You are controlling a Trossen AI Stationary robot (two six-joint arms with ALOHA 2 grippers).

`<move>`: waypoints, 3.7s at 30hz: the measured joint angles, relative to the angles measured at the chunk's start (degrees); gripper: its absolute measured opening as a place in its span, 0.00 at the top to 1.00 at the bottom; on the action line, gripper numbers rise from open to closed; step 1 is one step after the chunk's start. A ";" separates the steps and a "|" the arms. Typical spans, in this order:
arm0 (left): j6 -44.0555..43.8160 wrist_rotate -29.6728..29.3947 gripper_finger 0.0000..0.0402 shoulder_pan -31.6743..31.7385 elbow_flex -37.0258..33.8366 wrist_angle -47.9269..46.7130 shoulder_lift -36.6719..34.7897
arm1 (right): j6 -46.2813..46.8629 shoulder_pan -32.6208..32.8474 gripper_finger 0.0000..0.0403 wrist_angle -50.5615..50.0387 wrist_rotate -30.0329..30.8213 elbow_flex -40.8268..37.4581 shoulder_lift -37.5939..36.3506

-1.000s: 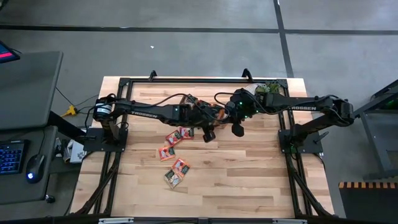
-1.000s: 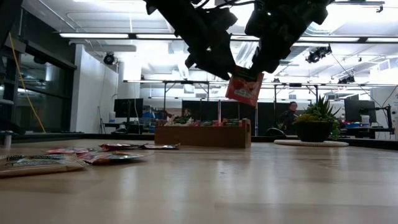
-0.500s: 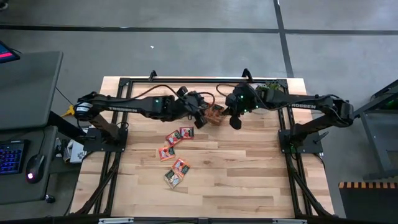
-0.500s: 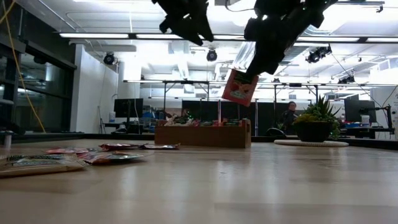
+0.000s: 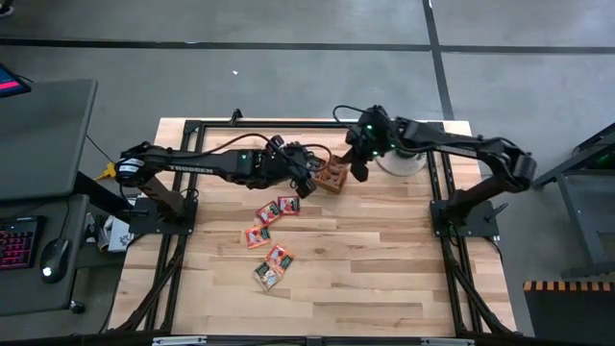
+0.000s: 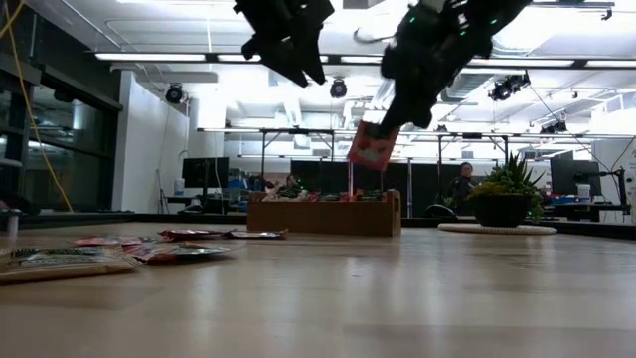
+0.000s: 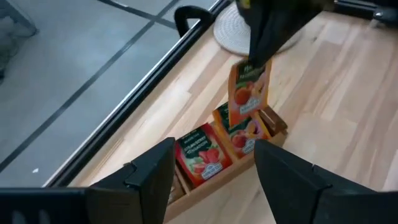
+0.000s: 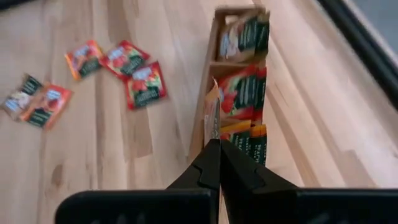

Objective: Pick & Place Tea
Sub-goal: Put the orange tea bag into the right section of the wooden organizer, then put the red tea bag into the middle section of the wooden organizer

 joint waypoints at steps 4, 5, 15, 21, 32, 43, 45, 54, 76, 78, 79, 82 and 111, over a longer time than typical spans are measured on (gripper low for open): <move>-1.71 -1.10 0.46 0.00 0.02 -1.37 -0.70 | -0.07 -0.50 1.00 -3.41 0.05 3.00 5.30; -2.38 -1.25 0.46 -0.04 0.04 -1.65 -0.72 | 0.00 -0.66 1.00 -3.59 -0.07 3.55 6.21; -7.83 -1.78 0.46 -0.07 0.02 -6.46 -0.63 | 0.59 -0.72 1.00 -3.64 1.52 4.93 12.88; -8.36 -1.74 0.46 -0.07 0.02 -7.34 -0.63 | 1.18 -0.68 1.00 -4.06 1.79 4.91 15.85; -10.87 -1.79 0.46 -0.07 0.02 -10.79 -0.63 | 0.55 -0.68 0.94 -4.19 1.68 4.88 16.15; -12.73 -1.80 0.46 -0.05 0.02 -12.15 -0.63 | -0.42 -1.45 0.58 -5.30 1.49 4.86 13.85; -13.99 -1.86 0.46 -0.02 0.02 -13.52 -0.63 | -0.93 -1.99 0.53 -5.49 1.51 4.86 12.00; -18.49 -1.95 0.46 -0.02 -0.38 -17.70 -0.62 | -4.62 -3.47 0.49 -9.96 -4.07 4.88 -1.24; -34.18 12.75 0.46 -0.04 -34.67 12.08 -14.15 | 5.05 3.20 0.50 -1.96 -8.62 -7.51 -12.37; -33.09 13.30 0.46 -0.02 -36.79 13.16 -15.55 | 7.54 5.22 0.50 0.97 -8.48 -8.65 -12.37; -32.69 13.30 0.46 -0.02 -37.87 13.46 -16.18 | 8.96 6.13 0.50 2.64 -8.12 -9.12 -12.35; -31.33 14.21 0.46 -0.02 -40.36 17.92 -17.89 | 12.75 9.32 0.50 6.55 -5.12 -9.49 -11.92; 3.06 24.50 0.46 0.00 -47.19 32.26 -8.81 | 39.18 28.75 0.51 40.82 11.63 -5.66 19.96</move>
